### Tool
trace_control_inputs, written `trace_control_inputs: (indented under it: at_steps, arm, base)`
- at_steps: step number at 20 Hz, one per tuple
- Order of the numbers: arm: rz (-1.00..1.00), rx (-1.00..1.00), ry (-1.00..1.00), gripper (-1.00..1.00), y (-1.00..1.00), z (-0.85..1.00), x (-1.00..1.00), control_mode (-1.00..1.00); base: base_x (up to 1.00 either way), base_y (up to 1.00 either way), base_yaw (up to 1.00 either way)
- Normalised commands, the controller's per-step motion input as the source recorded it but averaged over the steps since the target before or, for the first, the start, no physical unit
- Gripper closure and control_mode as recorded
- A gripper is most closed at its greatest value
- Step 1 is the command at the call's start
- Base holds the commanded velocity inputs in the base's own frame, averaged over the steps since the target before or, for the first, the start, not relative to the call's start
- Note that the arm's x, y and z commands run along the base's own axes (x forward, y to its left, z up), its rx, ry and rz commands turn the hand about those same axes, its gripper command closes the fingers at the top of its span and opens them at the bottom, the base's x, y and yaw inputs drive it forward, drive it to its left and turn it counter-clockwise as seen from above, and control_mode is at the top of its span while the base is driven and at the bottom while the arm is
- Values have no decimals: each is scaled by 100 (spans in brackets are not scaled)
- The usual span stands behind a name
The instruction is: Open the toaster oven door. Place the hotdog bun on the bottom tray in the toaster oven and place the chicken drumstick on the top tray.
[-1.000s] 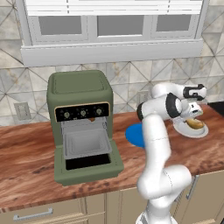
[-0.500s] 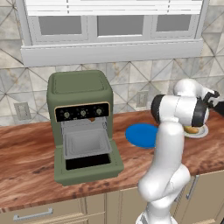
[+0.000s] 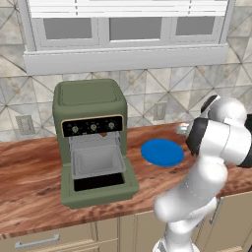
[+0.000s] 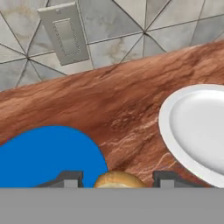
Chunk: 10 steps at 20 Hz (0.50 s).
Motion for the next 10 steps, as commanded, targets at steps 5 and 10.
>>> trace_control_inputs:
  at_steps: [5,10]
  arm:
    - [46,-47,18,100,100,52,-99,-100]
    - [38,-51,22,100,100,52,-90,-100]
  base:
    - [0,0,0]
    - [0,0,0]
